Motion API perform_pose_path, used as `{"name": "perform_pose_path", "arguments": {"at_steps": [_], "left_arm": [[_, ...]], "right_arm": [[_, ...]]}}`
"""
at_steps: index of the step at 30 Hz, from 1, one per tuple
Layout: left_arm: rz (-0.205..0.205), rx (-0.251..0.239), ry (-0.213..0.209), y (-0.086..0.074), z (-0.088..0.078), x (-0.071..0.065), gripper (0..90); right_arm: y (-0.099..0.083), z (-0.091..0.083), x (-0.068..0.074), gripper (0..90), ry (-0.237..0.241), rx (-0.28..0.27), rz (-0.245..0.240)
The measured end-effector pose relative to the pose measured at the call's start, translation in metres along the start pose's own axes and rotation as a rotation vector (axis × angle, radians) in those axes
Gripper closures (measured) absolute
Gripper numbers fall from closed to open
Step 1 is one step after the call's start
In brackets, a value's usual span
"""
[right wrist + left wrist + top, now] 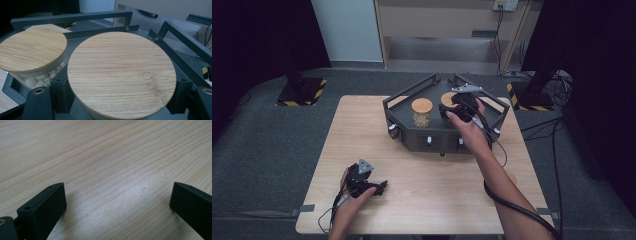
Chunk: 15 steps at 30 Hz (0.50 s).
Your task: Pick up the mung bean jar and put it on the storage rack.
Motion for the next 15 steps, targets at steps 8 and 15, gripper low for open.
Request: {"name": "perform_pose_path", "arguments": {"at_steps": [8, 15], "left_arm": [[0.000, 0.000, -0.001, 0.0001, 0.0000, 0.0002, 0.0], [0.000, 0.001, -0.005, 0.0002, -0.0001, 0.0010, 0.0]], "right_arm": [[-0.0042, 0.0055, 0.0003, 25.7, 0.004, 0.008, 0.006], [-0.0059, 0.0086, 0.0021, 25.7, 0.008, 0.011, 0.006]]}}
Point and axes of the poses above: each handheld gripper's, and its own axes: z roughly forward along the jaws, y roughly out of its top, x roughly to its left, the point moved 4 cm from there along z, roughly forward along the jaws, and after that the axes turned 6 degrees about -y, right-handed, at the moved point
